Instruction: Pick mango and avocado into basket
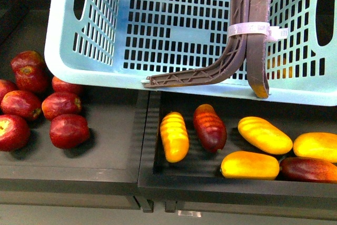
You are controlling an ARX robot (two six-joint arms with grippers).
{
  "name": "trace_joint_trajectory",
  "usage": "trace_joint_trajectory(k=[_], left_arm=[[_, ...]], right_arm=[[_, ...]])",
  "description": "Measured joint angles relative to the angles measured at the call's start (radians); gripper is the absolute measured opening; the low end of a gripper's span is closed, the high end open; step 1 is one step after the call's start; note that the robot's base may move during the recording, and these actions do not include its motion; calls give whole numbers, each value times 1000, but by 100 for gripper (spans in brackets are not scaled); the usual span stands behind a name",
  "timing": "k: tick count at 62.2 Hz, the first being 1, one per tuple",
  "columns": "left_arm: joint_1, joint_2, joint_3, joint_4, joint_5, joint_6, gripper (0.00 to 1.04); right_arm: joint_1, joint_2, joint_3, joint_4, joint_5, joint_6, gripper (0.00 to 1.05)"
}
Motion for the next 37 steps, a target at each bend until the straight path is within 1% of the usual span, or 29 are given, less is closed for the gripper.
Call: trace_joint_trajectory(k=[3,5,9,12,28,37], left_arm=[[0,0,0,0,0,0,14],[0,0,0,0,0,0,14],[0,0,0,0,-1,0,14],[0,0,0,0,0,0,14],[0,0,0,0,0,0,14],[1,0,0,0,0,0,14]], right_arm=[[13,-89,-48,-18,-53,2,63],[21,-120,-66,-24,-71,5,63],[60,-231,-124,-61,-137,11,63],[86,-276,-148,-71,-159,13,63],[242,-385,-226,-86,-175,-9,63],[311,-387,-250,-84,-148,-42,63]])
